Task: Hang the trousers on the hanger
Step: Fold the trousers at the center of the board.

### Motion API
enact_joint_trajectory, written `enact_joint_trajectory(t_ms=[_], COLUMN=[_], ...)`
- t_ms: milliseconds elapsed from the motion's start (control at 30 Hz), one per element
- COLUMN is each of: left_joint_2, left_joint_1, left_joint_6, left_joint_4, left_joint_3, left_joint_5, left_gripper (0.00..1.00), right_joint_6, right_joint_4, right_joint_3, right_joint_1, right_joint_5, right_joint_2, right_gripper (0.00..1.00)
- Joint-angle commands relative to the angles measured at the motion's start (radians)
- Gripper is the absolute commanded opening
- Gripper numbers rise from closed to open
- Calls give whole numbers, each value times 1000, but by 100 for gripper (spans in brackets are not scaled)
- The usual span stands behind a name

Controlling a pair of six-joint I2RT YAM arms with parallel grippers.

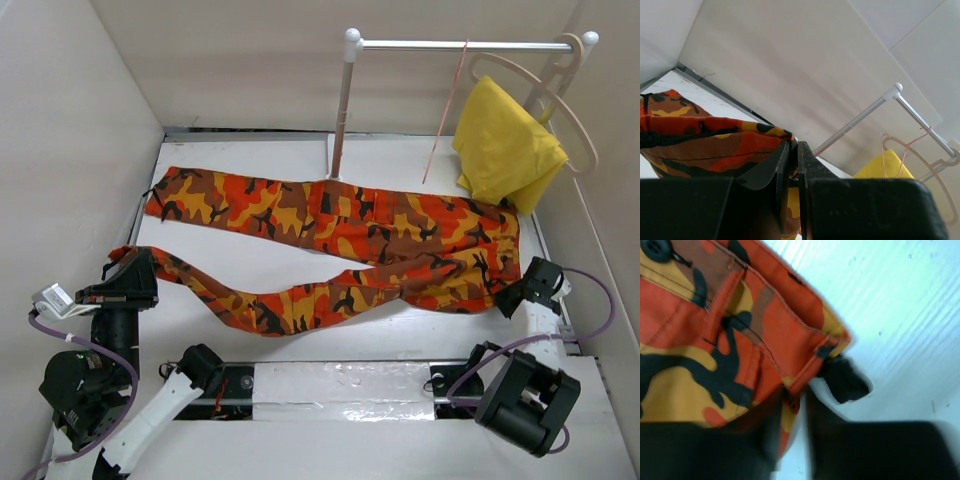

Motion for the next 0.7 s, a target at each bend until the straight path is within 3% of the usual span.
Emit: enact_joint_trajectory(t_ms=[0,300,667], left_joint_2=[-146,-140,57], left_joint_1=[4,4,-28], left_joint_6=[21,12,21], left_joint_4=[52,55,49], left_joint_3=[3,29,130], left_joint_5=[-19,-45,-157], left_gripper=[0,0,0], right_joint_6=[-9,-160,-328], right_joint_4=[37,-251,-405], right_joint_3=[34,411,603], right_joint_1=[14,39,75], right_joint_5=[26,321,281], right_joint_2=[26,-222,-348], right_gripper=[2,0,0])
